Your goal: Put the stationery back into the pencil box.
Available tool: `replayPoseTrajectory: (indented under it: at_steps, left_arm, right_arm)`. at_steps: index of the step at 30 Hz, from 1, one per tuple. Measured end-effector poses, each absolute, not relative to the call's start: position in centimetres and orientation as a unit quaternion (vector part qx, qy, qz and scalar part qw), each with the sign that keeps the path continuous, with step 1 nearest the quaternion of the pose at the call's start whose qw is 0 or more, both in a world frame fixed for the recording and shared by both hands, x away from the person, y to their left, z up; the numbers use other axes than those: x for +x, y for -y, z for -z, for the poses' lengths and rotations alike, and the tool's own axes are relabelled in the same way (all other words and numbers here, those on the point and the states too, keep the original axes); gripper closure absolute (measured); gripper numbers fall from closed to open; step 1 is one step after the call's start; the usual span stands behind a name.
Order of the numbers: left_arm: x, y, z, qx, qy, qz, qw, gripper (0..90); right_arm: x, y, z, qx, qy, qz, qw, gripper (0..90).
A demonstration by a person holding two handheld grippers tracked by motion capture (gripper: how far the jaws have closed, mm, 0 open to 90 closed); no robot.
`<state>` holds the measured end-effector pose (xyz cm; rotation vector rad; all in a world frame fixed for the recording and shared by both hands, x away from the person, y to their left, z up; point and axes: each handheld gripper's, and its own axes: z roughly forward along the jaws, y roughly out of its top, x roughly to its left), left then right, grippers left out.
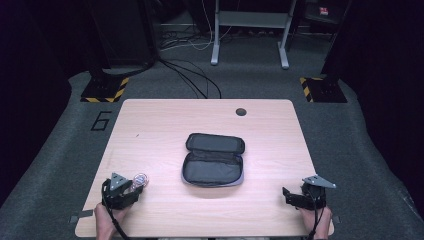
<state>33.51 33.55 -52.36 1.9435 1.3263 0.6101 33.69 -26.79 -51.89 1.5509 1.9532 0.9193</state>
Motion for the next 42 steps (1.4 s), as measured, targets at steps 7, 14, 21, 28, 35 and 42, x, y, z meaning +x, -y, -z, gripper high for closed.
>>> replayPoseTrajectory:
  at_steps: [7,14,21,28,35,42]
  left_arm:
    - [33.8,-32.7,50.4,0.751,-0.494,-0.238,0.367,49.9]
    - [34.5,-30.7,47.6,0.762,-0.463,-0.238,0.385,49.9]
    - [35.8,-27.8,45.8,0.783,-0.423,-0.236,0.390,49.9]
    - [37.3,-24.7,44.7,0.800,-0.390,-0.226,0.396,49.8]
    - [38.7,-21.3,44.6,0.815,-0.365,-0.213,0.396,49.8]
    - [40.0,-18.1,45.7,0.827,-0.351,-0.186,0.397,49.8]
  right_arm:
    - [34.0,27.1,52.4,0.567,-0.715,-0.328,0.243,8.1]
    - [34.1,27.1,52.9,0.564,-0.723,-0.315,0.245,6.2]
    - [34.4,27.3,52.9,0.558,-0.728,-0.316,0.241,4.1]
    - [34.4,27.3,52.9,0.559,-0.728,-0.315,0.240,4.1]
    - [34.4,27.3,52.9,0.559,-0.728,-0.315,0.240,4.1]
    - [34.4,27.3,52.9,0.560,-0.728,-0.316,0.239,4.0]
